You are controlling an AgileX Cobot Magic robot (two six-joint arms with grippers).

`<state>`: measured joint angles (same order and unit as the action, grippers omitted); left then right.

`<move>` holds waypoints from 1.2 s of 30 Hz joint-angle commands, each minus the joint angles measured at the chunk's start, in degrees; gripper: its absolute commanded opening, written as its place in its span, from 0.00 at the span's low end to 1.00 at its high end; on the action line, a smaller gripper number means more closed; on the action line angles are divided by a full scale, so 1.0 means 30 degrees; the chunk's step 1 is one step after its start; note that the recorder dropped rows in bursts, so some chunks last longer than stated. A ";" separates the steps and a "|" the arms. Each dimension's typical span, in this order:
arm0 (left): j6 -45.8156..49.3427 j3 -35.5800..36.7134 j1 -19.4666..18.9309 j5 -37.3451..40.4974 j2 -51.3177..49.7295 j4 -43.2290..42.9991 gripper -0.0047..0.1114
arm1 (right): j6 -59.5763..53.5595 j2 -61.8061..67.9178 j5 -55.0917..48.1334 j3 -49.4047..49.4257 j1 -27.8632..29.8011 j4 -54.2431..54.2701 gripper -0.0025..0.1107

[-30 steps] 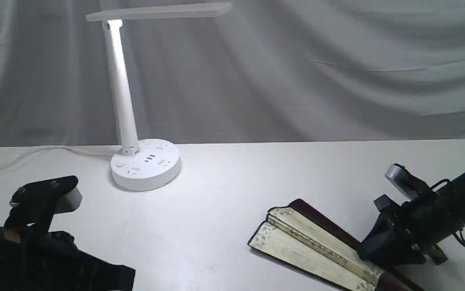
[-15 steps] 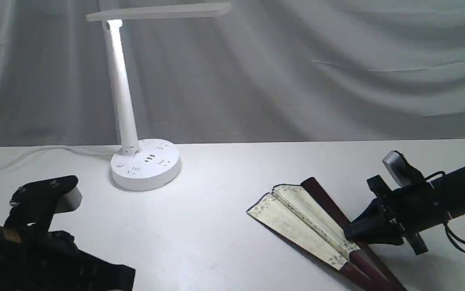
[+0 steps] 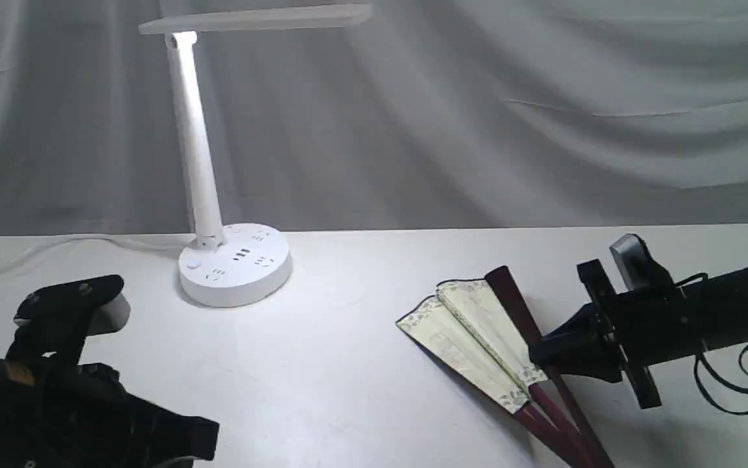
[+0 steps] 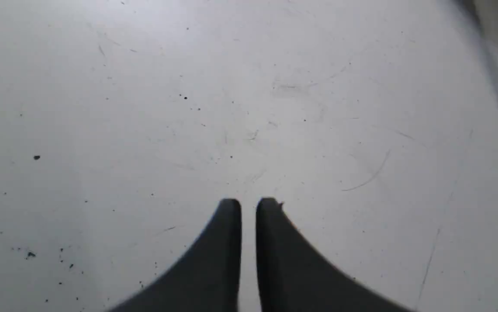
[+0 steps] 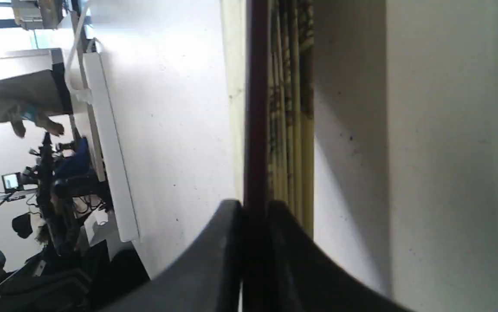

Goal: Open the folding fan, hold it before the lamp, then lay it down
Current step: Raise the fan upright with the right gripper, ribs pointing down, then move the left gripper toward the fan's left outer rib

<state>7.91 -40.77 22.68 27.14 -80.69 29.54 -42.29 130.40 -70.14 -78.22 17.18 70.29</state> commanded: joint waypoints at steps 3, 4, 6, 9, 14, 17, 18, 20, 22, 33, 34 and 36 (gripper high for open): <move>-0.0070 -0.0026 -0.0001 -0.0249 0.0021 -0.0036 0.09 | -0.0614 -0.1094 0.0058 0.1456 -0.0024 0.0847 0.02; -0.0070 -0.0026 -0.0001 -0.0349 0.0021 -0.0036 0.09 | -0.0830 -0.1308 0.0058 0.1771 -0.0024 0.1026 0.02; -0.0070 -0.0026 -0.0001 -0.0488 0.0021 -0.0036 0.09 | -0.1063 -0.1673 0.0058 0.2233 -0.0024 0.1335 0.02; 0.0071 -0.0026 -0.0001 -0.0766 0.0021 -0.0036 0.09 | -0.1577 -0.2635 0.0058 0.3295 -0.0024 0.2453 0.02; 0.1614 -0.0026 -0.0001 -0.1849 0.0021 -0.0036 0.09 | -0.2212 -0.3886 0.0058 0.4777 -0.0024 0.4087 0.02; 0.1935 -0.0026 -0.0001 -0.2863 0.0021 -0.0036 0.09 | -0.2493 -0.4533 0.0058 0.5535 -0.0024 0.4442 0.02; 0.1935 -0.0026 -0.0001 -0.3343 0.0021 -0.0036 0.09 | -0.2493 -0.4708 0.0058 0.5760 -0.0024 0.4557 0.02; 0.1965 -0.0026 -0.0001 -0.4465 0.0021 -0.0036 0.09 | -0.2508 -0.5018 0.0058 0.6227 -0.0024 0.4895 0.02; 0.1965 -0.0026 -0.0001 -0.5379 0.0021 -0.0036 0.09 | -0.2693 -0.5394 0.0058 0.6747 -0.0024 0.5409 0.02; 0.1965 0.0727 0.0081 -1.0984 0.0021 -0.0838 0.09 | -0.2758 -0.7330 0.0058 0.8134 -0.0024 0.7180 0.02; 0.1965 0.0966 0.0081 -1.1712 0.0021 -0.1293 0.09 | -0.2758 -0.7509 0.0058 0.8134 -0.0024 0.7180 0.02; 0.1965 0.1429 0.0081 -1.2912 0.0021 -0.1763 0.09 | -0.2758 -0.7827 0.0058 0.8134 -0.0024 0.7180 0.02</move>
<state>13.41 -37.39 22.68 -7.92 -80.81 25.50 -50.07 108.25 -69.31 -54.30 17.18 90.65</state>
